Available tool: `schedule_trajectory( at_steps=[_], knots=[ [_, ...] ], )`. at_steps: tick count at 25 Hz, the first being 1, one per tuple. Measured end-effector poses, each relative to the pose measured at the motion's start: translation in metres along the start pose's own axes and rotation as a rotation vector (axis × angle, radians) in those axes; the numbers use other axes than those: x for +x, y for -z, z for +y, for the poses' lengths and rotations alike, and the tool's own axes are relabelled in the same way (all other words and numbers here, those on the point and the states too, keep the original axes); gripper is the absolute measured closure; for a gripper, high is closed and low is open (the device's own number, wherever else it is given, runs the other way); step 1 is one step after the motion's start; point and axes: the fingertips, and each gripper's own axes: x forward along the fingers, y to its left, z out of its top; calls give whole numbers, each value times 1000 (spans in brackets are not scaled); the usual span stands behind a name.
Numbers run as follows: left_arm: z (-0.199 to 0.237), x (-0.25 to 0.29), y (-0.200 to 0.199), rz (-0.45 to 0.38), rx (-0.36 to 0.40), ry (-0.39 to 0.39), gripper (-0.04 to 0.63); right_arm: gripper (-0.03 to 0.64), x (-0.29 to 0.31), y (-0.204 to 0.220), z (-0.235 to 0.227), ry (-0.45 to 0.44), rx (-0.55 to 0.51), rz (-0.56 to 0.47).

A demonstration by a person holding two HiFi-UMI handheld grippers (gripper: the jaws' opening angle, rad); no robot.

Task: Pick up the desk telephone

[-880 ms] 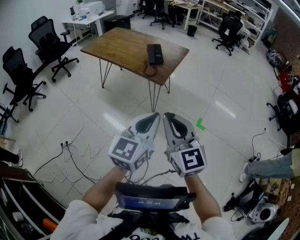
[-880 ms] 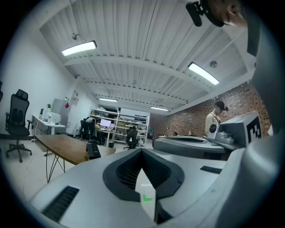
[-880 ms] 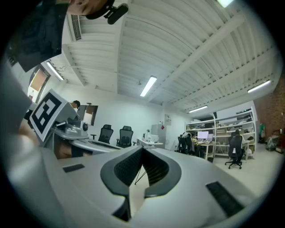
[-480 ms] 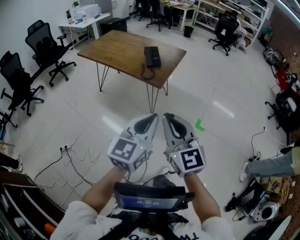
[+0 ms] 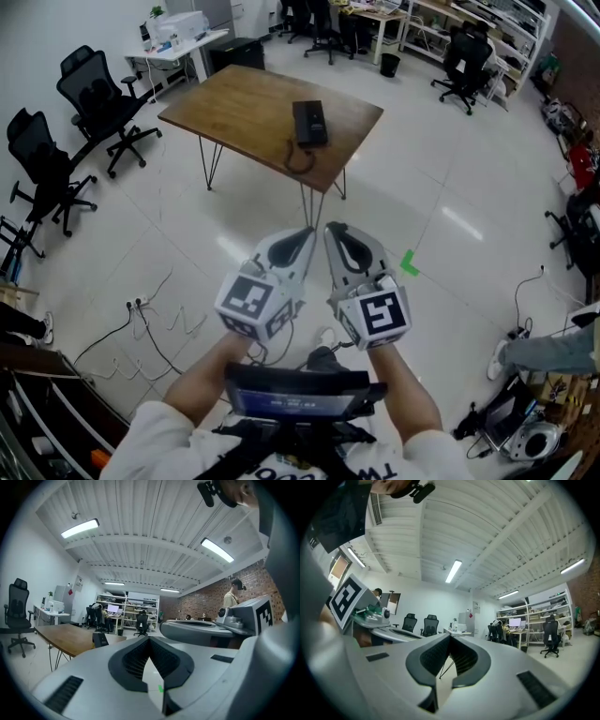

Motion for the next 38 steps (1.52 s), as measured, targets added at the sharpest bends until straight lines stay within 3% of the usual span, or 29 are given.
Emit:
schedule_trajectory(
  at_steps=[18, 38],
  knots=[
    [32, 119, 3, 37, 41, -104, 595, 612, 65, 13, -104, -109, 52, -17],
    [61, 167, 15, 24, 55, -166, 595, 612, 100, 34, -139, -187, 42, 14]
  ],
)
